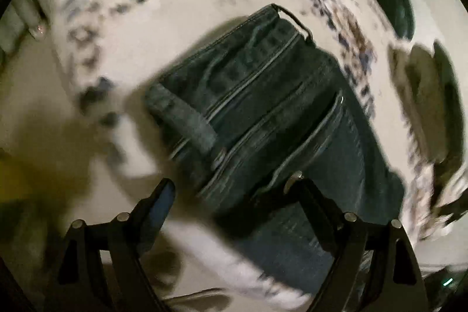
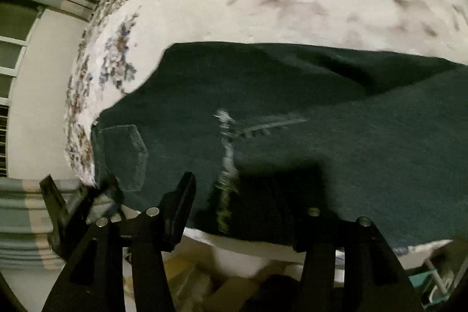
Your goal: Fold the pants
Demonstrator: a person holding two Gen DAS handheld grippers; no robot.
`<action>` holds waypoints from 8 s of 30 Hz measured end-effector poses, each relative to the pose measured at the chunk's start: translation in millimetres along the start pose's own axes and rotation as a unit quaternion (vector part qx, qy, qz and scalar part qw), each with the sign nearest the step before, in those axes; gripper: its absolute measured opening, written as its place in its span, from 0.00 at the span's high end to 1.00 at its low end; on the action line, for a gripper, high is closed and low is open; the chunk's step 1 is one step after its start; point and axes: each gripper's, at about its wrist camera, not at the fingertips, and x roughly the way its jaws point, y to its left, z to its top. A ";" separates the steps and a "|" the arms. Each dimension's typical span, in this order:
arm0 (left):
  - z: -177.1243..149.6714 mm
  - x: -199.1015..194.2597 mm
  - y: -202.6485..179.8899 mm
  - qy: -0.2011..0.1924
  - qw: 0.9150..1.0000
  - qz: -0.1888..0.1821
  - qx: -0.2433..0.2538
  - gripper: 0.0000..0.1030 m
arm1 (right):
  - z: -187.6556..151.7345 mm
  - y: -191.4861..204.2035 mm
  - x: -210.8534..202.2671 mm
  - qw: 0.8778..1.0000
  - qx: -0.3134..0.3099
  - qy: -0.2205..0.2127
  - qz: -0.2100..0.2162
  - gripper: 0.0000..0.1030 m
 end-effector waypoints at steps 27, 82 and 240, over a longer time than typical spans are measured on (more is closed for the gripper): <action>-100.7 -148.2 -200.4 -0.234 0.927 -0.072 0.285 0.79 | -42.5 -98.9 -83.7 0.984 0.047 -0.049 -0.162 0.11; -199.1 -11.5 -249.1 0.016 0.924 0.120 0.362 0.07 | 8.8 -290.9 -136.4 0.984 0.146 0.002 0.097 0.02; 135.2 -50.2 -504.9 0.014 0.936 -0.190 0.296 0.77 | 294.2 -95.4 -295.5 0.941 0.135 -0.195 0.239 0.58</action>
